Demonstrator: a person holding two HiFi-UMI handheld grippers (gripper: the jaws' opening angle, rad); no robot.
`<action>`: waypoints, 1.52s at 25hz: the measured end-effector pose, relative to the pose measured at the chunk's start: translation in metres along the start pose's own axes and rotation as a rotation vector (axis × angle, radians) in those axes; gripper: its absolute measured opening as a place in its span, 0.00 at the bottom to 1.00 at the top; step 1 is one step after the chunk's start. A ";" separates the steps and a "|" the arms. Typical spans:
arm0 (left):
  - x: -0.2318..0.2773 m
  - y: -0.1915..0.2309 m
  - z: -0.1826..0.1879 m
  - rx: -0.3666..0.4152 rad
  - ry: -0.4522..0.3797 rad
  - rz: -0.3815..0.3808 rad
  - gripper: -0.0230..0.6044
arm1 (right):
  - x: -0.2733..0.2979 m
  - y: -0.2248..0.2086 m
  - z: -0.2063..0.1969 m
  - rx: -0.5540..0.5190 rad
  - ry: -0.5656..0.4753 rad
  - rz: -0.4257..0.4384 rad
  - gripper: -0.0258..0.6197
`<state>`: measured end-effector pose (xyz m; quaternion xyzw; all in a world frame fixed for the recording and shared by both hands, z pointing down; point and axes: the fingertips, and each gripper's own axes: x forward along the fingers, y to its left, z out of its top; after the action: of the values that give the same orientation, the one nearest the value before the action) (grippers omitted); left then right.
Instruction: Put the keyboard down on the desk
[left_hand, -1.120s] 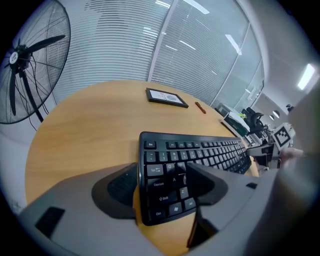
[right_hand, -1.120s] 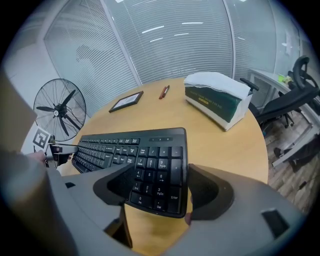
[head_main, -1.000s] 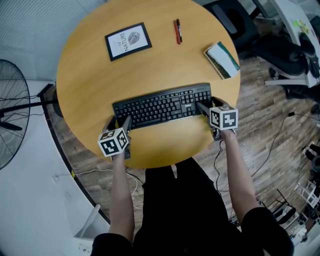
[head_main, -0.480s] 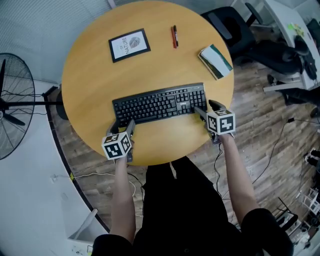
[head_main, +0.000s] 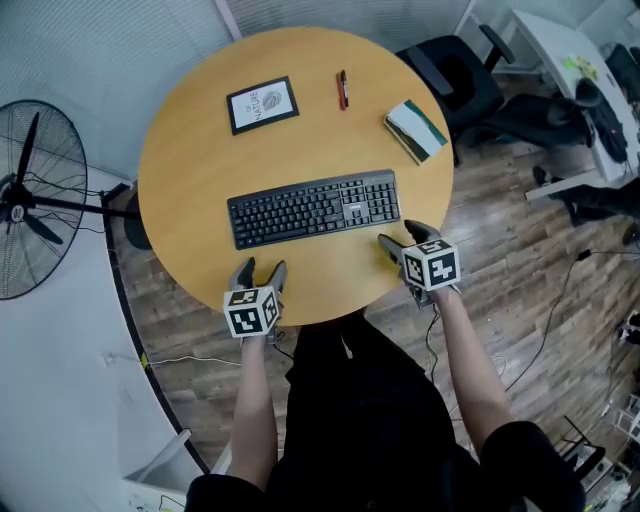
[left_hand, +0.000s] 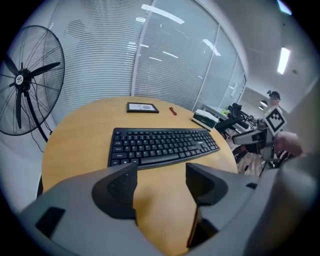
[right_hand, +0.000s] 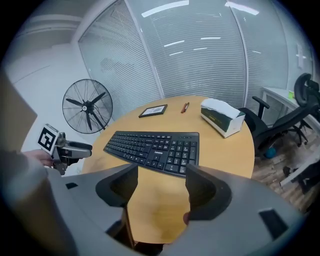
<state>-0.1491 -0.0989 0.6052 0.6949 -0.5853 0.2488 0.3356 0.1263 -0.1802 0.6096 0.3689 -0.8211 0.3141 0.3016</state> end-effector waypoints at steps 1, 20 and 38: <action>-0.003 -0.008 -0.002 0.010 -0.004 -0.006 0.51 | -0.003 0.005 -0.001 -0.005 -0.008 0.010 0.50; -0.082 -0.060 0.046 0.153 -0.240 -0.162 0.51 | -0.072 0.100 0.014 0.002 -0.206 0.045 0.41; -0.208 -0.046 0.068 0.243 -0.458 -0.382 0.39 | -0.137 0.250 0.025 -0.021 -0.428 -0.007 0.31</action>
<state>-0.1468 -0.0117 0.3997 0.8652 -0.4704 0.0864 0.1506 -0.0042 -0.0092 0.4214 0.4267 -0.8685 0.2190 0.1252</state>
